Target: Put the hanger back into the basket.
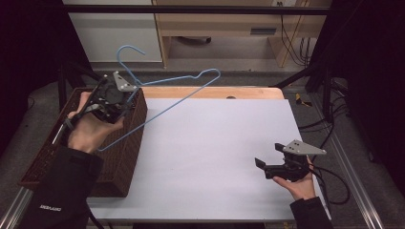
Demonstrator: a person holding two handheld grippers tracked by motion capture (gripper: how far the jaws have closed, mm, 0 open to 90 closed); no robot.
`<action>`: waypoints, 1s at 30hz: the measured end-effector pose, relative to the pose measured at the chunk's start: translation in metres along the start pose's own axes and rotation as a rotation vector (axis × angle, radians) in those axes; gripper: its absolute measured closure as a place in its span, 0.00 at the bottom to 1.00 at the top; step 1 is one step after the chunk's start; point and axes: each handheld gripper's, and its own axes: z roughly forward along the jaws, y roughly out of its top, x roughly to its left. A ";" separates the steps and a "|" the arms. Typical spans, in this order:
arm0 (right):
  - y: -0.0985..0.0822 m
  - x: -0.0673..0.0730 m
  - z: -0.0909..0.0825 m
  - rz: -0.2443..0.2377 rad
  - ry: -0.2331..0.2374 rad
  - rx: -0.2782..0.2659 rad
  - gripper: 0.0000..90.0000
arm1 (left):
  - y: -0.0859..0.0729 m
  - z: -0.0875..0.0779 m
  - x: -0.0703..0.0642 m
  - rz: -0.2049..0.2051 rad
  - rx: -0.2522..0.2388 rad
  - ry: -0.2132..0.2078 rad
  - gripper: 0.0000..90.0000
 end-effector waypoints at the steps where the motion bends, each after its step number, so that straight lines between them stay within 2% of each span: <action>1: 0.000 0.000 0.000 0.004 -0.002 0.000 0.08 | -0.003 0.000 0.004 -0.005 0.006 -0.003 0.97; 3: -0.001 0.001 0.001 0.004 -0.002 0.005 0.08 | -0.010 0.001 0.012 -0.030 0.014 -0.013 0.97; 6: -0.001 0.001 0.002 0.014 0.003 0.009 0.08 | -0.019 0.004 0.023 -0.064 0.030 -0.001 0.97; 12: -0.002 0.002 0.004 0.000 0.003 0.024 0.08 | -0.040 0.014 0.046 -0.108 0.082 0.077 0.97; 17: -0.002 0.002 0.004 0.003 0.007 0.017 0.08 | -0.064 0.030 0.064 -0.116 0.158 0.136 0.97; 21: -0.002 0.002 0.004 -0.002 0.006 0.021 0.08 | -0.085 0.042 0.078 -0.167 0.187 0.163 0.97; 24: -0.002 0.002 0.005 0.000 0.005 0.024 0.08 | -0.099 0.048 0.086 -0.198 0.208 0.177 0.97; 30: -0.002 0.002 0.005 -0.002 0.007 0.023 0.08 | -0.122 0.059 0.092 -0.207 0.262 0.205 0.97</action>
